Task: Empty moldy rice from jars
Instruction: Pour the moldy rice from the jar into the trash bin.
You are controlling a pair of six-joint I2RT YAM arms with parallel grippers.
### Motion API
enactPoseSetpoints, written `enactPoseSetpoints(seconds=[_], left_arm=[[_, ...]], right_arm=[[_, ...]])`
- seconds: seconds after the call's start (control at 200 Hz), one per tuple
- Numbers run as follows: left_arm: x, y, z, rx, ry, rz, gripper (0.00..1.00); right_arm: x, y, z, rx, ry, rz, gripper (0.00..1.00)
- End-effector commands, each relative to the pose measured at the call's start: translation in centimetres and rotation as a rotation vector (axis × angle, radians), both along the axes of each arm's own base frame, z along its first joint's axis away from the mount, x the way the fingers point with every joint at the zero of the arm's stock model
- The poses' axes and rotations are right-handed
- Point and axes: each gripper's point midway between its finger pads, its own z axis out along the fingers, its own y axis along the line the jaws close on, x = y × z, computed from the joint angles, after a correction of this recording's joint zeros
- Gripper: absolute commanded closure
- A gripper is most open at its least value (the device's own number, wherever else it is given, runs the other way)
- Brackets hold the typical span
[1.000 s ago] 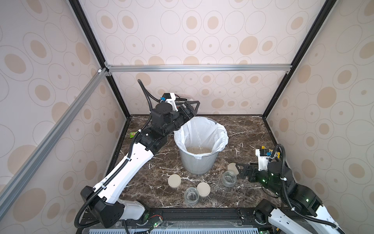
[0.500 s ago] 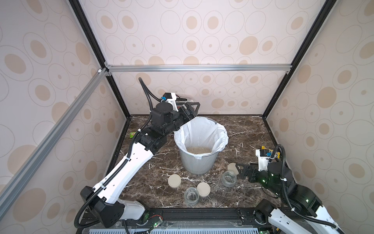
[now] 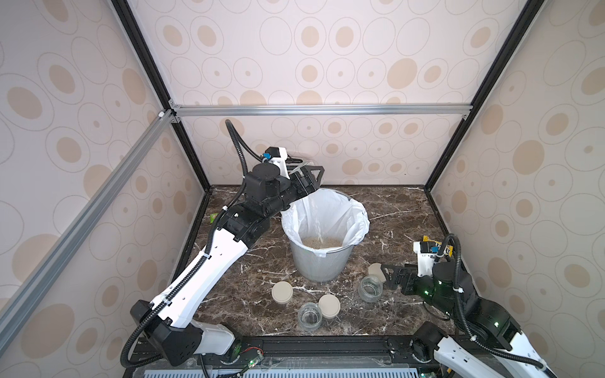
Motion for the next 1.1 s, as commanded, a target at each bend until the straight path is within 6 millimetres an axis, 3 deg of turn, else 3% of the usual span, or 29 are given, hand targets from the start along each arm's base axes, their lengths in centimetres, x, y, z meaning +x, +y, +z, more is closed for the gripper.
enactPoseSetpoints(seconds=[0.0, 0.356, 0.761, 1.097], left_arm=[[-0.4, 0.6, 4.0, -0.002, -0.117, 0.008, 0.52], [-1.2, 0.0, 4.7, 0.068, -0.172, -0.01, 0.53], [-2.9, -2.0, 5.7, 0.197, -0.279, -0.063, 0.53], [-3.4, -2.6, 5.3, 0.341, -0.375, -0.083, 0.54]], right_arm=[[-0.1, 0.1, -0.1, 0.012, -0.005, -0.001, 0.02], [0.0, 0.1, -0.1, 0.01, 0.0, -0.002, 0.02], [-0.1, 0.0, -0.2, 0.011, 0.004, -0.005, 0.01], [-0.1, 0.0, -0.3, 0.012, 0.008, -0.006, 0.01]])
